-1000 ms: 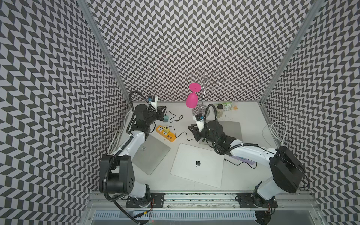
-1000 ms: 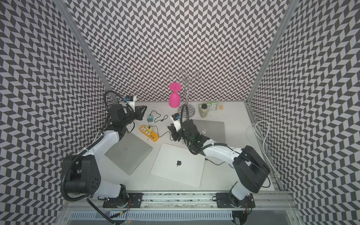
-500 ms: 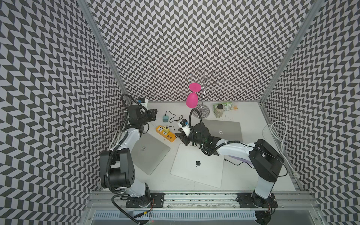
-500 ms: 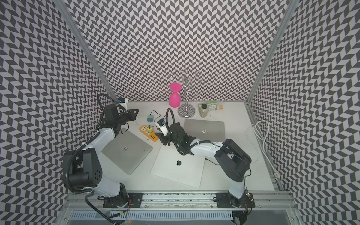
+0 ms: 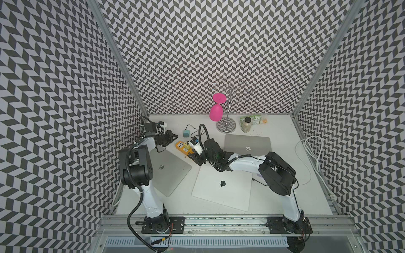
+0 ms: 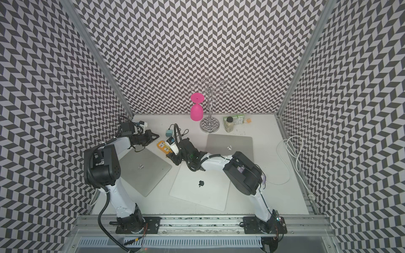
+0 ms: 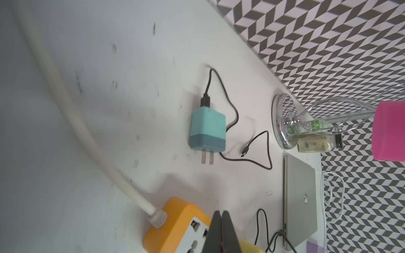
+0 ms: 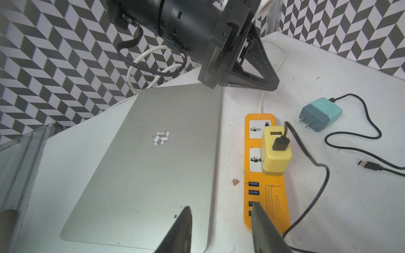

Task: Unplug the laptop charger
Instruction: Remove the plug from the socket.

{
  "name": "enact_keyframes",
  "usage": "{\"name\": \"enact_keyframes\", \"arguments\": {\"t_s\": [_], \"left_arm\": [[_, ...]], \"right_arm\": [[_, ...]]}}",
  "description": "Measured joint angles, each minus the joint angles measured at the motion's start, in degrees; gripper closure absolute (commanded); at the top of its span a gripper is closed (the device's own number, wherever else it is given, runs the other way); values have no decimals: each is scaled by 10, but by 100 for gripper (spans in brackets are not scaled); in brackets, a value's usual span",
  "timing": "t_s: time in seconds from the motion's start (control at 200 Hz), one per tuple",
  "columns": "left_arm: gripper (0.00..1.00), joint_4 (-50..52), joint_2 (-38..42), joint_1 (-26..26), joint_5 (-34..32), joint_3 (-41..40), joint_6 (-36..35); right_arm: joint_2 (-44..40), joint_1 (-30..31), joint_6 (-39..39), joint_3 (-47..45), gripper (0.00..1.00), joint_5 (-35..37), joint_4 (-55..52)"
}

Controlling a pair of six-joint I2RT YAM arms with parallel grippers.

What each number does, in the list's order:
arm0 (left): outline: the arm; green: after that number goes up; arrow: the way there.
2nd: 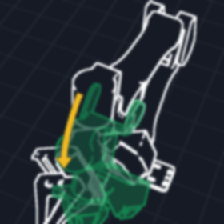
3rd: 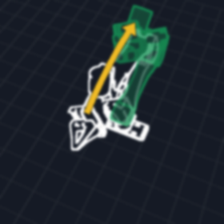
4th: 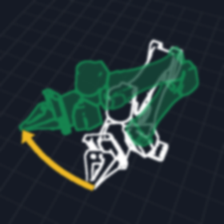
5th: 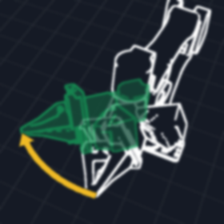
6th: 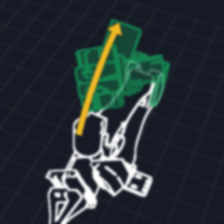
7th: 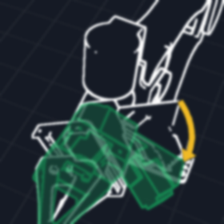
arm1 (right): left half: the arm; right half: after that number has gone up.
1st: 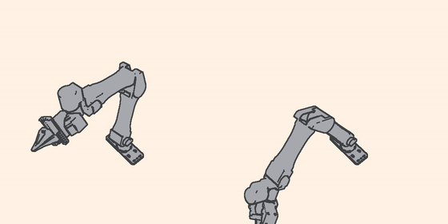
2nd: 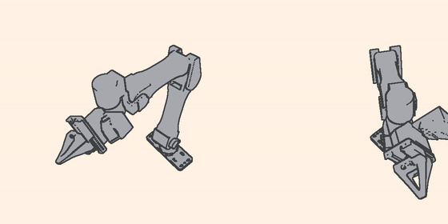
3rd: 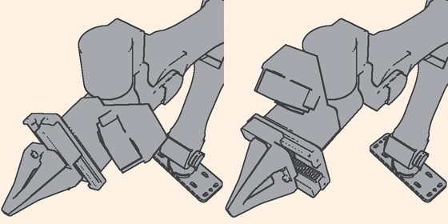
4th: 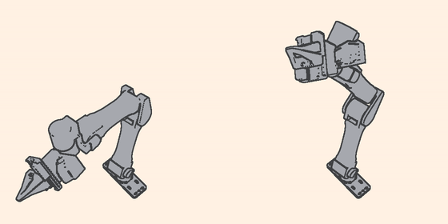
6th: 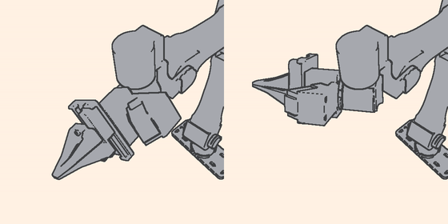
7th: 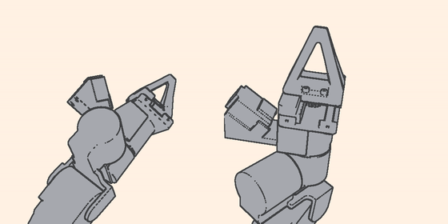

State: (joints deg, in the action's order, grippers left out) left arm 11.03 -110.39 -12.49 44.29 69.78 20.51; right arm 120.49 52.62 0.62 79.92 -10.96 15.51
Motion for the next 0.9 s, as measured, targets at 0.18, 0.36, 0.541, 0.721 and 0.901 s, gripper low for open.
{"name": "enact_keyframes", "arguments": {"t_s": [0.18,0.36,0.541,0.721,0.901], "left_arm": [[100,22,-10,-4,24,-5,0],[100,23,-10,-4,37,-12,-1],[100,33,-10,-4,42,-18,-5],[100,40,-12,-4,49,-18,-14],[100,43,-13,-4,50,-25,-17]], "right_arm": [[38,0,18,51,54,14,-35],[68,-5,40,103,52,31,-72],[95,-13,55,146,52,35,-105],[121,-19,66,185,51,38,-135],[135,-22,73,204,51,39,-145]]}}
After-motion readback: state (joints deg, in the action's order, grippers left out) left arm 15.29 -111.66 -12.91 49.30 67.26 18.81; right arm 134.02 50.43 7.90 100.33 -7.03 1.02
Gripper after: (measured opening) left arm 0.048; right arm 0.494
